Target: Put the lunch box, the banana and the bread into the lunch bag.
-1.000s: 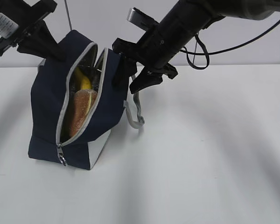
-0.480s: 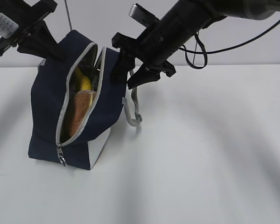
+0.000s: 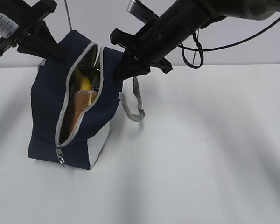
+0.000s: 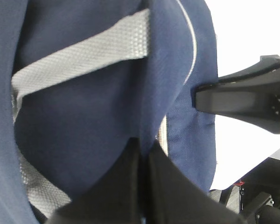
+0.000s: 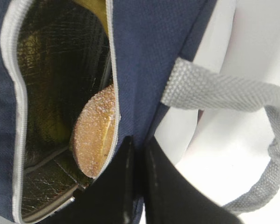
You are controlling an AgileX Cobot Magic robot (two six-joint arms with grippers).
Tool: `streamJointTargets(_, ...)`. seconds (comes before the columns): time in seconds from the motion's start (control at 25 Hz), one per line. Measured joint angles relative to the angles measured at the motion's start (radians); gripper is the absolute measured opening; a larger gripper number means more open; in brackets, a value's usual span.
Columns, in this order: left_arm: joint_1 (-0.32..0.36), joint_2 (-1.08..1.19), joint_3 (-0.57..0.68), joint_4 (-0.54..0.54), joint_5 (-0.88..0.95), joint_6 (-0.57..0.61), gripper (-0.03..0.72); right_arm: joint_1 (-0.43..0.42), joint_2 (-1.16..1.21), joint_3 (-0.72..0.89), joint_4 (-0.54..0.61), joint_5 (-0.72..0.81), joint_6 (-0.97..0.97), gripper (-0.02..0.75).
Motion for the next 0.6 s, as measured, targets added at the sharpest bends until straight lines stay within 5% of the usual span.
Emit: streamJointTargets(0.6, -0.01, 0.009, 0.0, -0.17, -0.036, 0.065, -0.003, -0.046, -0.035, -0.152, -0.044, 0.09, -0.026, -0.005)
